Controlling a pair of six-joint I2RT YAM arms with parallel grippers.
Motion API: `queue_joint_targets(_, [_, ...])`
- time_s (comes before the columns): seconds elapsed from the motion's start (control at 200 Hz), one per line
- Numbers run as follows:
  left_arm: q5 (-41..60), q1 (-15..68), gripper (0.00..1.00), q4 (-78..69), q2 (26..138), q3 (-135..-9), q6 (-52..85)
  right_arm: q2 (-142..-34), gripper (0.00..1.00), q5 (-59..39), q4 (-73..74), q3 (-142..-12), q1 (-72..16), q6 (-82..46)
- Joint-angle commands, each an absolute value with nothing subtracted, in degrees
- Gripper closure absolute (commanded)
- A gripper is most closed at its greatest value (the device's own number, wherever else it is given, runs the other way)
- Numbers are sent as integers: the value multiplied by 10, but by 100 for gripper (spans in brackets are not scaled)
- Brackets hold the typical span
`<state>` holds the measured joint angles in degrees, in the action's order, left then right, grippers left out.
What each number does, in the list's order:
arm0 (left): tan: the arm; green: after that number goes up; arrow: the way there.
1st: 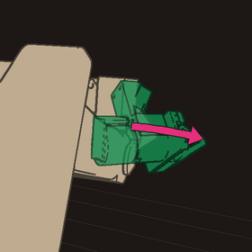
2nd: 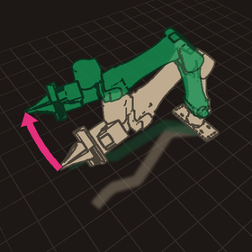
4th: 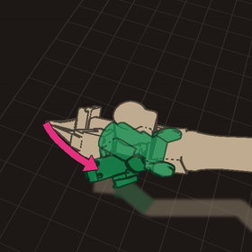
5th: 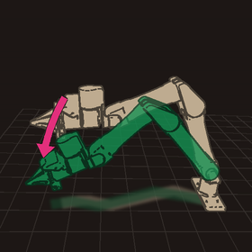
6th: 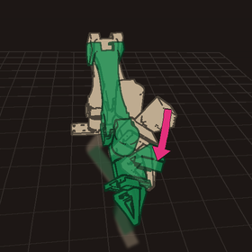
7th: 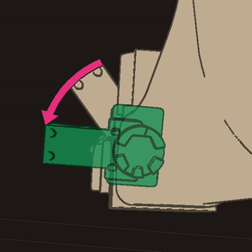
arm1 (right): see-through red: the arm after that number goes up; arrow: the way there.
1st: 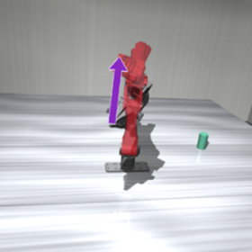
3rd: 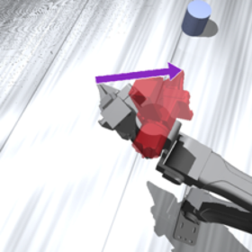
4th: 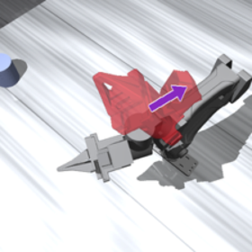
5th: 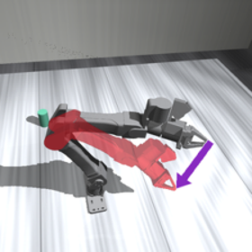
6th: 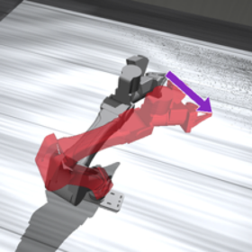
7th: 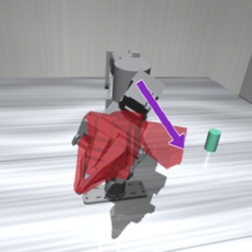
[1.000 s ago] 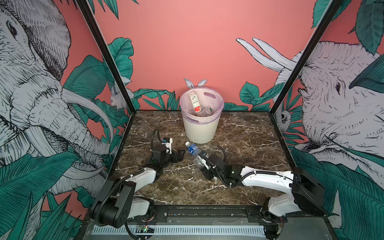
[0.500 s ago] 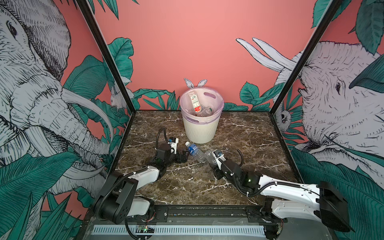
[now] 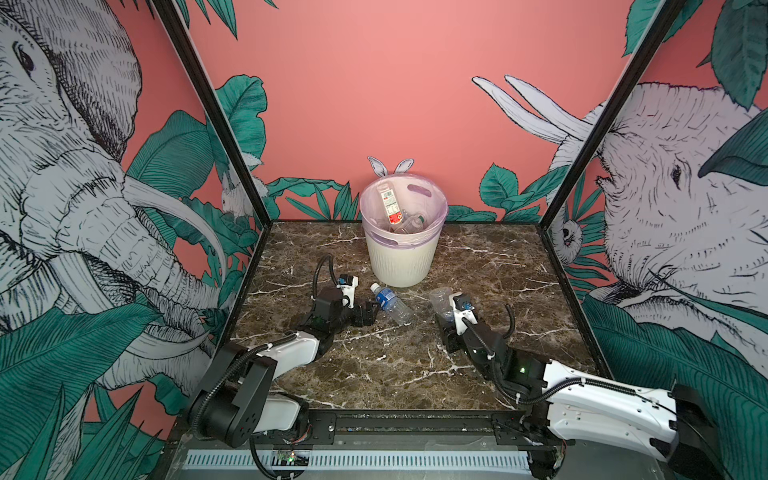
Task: Throw the plastic bottles in the bin
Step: 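Lift the blue-label bottle with the right gripper and raise it over the bin, then open the right gripper over the bin and withdraw it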
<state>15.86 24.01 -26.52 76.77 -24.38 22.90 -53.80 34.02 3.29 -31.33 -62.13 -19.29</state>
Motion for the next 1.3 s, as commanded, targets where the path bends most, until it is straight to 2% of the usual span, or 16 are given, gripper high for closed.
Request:
queue_joint_targets(0.0, [163, 243, 10, -268, 757, -257, 225, -530, 57, 369, 32, -355, -623, -192])
queue_joint_targets(0.28, [167, 245, 10, -268, 757, -258, 229, -626, 57, 394, -10, -533, -600, -124])
queue_joint_targets(0.4, [169, 246, 10, -267, 759, -260, 231, -718, 58, 330, -49, -696, -535, -101])
queue_joint_targets(0.49, [172, 245, 10, -267, 759, -261, 234, -829, 57, 265, -103, -887, -481, -86])
queue_joint_targets(0.515, [173, 245, 10, -267, 759, -261, 234, -867, 54, 248, -126, -946, -467, -87])
queue_joint_targets(0.58, [172, 246, 11, -265, 755, -261, 233, -975, 40, 215, -187, -1105, -435, -85])
queue_joint_targets(0.685, [166, 245, 10, -252, 750, -264, 228, -1147, 20, 214, -336, -1393, -403, -81])
queue_joint_targets(0.74, [164, 245, 10, -247, 745, -264, 226, -1210, 12, 221, -401, -1509, -397, -80])
queue_joint_targets(0.795, [162, 245, 10, -242, 741, -264, 226, -1240, 11, 224, -434, -1572, -395, -79])
queue_joint_targets(0.875, [157, 245, 9, -236, 738, -265, 225, -1223, 8, 221, -416, -1551, -396, -82])
queue_joint_targets(1.02, [154, 246, 7, -236, 747, -269, 234, -1109, 6, 213, -296, -1361, -396, -75])
queue_joint_targets(1.295, [145, 247, 7, -241, 748, -265, 241, -945, 7, 209, -214, -1107, -396, -65])
